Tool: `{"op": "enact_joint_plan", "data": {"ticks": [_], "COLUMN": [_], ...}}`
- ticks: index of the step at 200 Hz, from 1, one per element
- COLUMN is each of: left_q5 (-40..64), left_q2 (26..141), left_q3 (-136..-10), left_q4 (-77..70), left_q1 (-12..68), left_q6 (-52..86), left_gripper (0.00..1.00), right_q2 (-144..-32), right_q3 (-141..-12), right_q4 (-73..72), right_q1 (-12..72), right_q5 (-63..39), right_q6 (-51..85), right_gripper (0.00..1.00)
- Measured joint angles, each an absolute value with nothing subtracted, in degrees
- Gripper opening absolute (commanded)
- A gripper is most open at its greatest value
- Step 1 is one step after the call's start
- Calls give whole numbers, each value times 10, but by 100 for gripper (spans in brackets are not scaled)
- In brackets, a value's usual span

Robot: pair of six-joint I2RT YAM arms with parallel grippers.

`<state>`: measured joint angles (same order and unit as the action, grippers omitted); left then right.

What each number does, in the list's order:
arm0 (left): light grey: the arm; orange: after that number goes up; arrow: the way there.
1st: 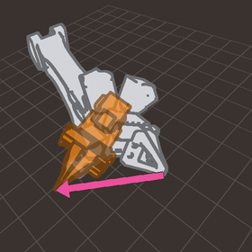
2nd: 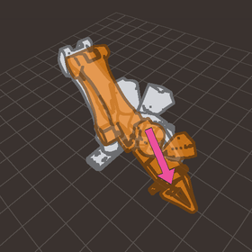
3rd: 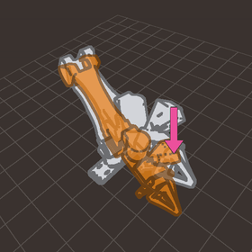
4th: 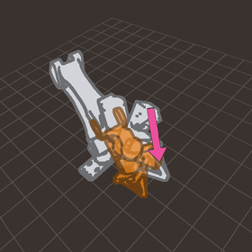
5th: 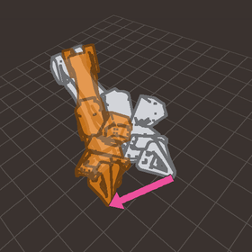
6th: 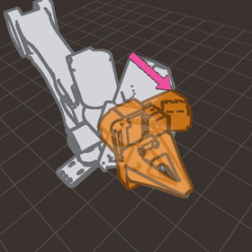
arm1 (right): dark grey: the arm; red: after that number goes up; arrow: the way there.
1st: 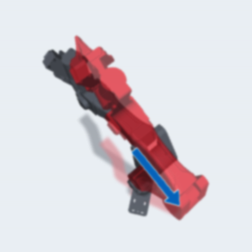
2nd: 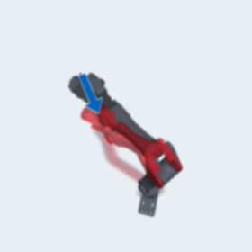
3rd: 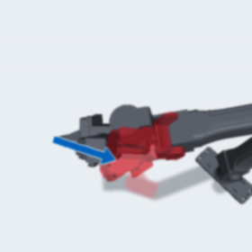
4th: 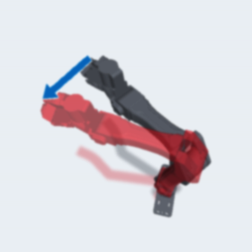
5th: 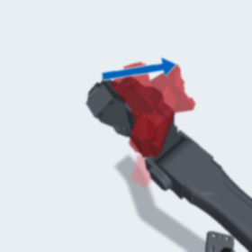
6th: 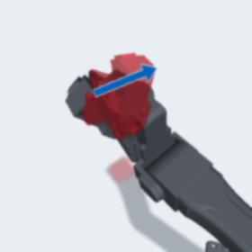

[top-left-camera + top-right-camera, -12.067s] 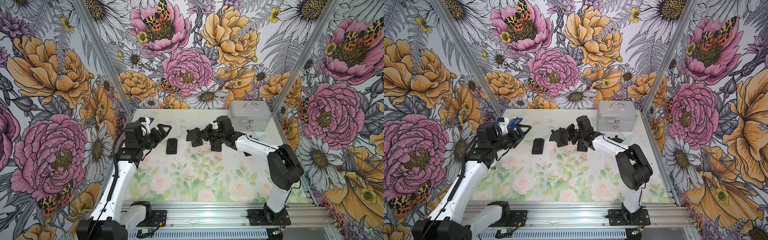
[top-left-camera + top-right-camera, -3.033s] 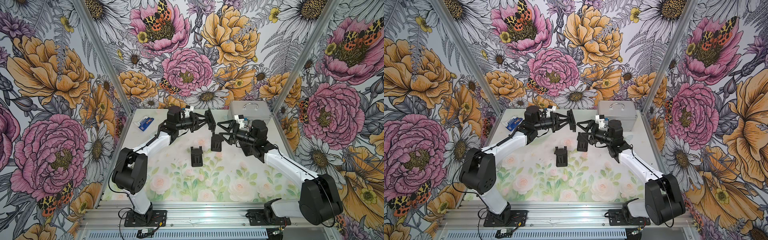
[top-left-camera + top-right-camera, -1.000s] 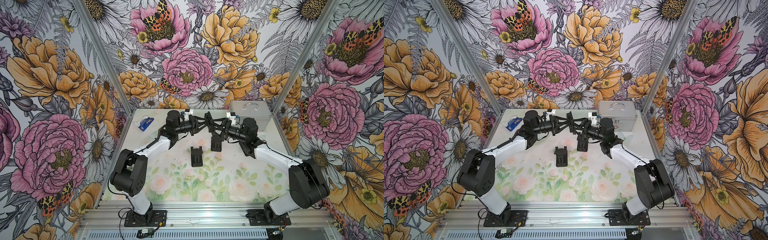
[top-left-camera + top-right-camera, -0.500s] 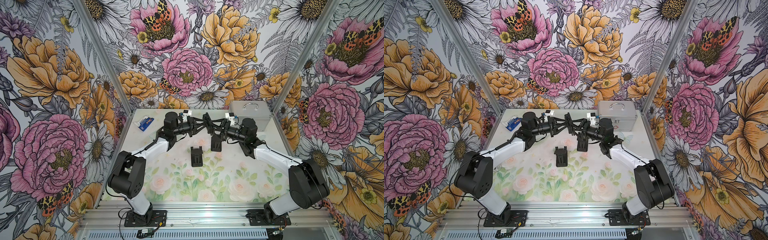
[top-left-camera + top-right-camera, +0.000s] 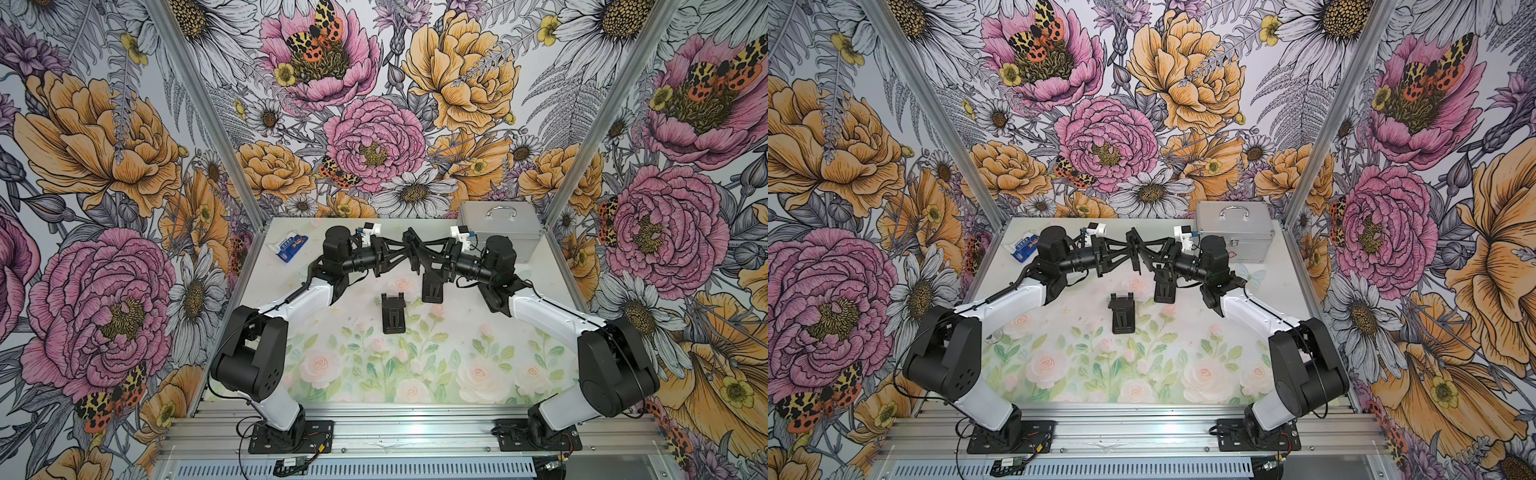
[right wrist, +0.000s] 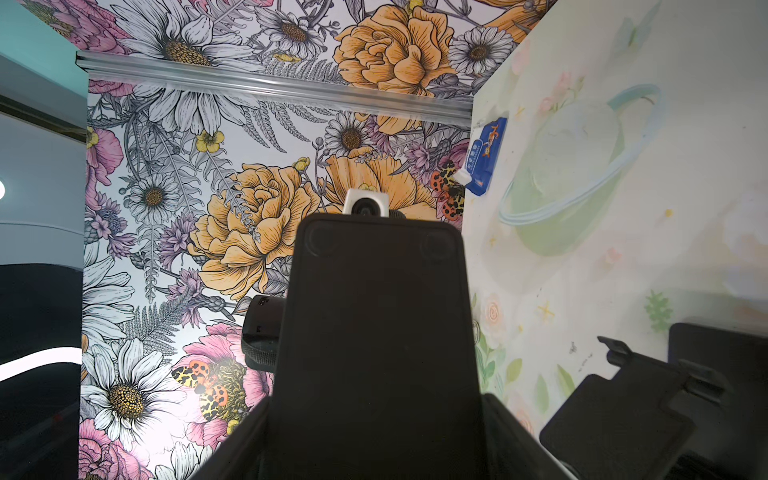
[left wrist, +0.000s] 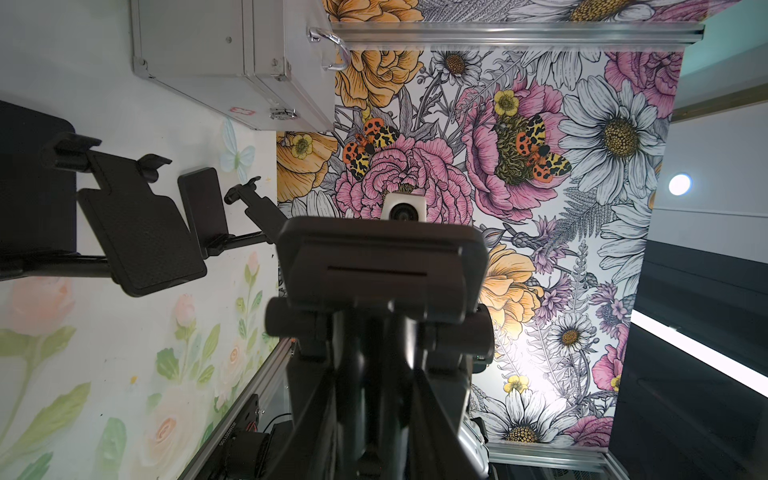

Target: Open the phone stand

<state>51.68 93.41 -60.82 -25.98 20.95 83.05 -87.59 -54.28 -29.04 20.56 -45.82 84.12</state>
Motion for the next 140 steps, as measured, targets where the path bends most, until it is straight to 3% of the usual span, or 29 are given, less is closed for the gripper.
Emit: {"op": "enact_joint_plan", "data": {"ticks": [140], "left_q5": [537], "left_q2": [893], "left_q3": [-576], "left_q4": [-260], "left_q1": [201], "left_q6": [837], "left_gripper": [0], "right_q2": [-876], "right_q3": [-568], "right_q4": [-262], "right_q1": [179], "right_q5": [-496], "right_q6": [823], "right_gripper": [30]}}
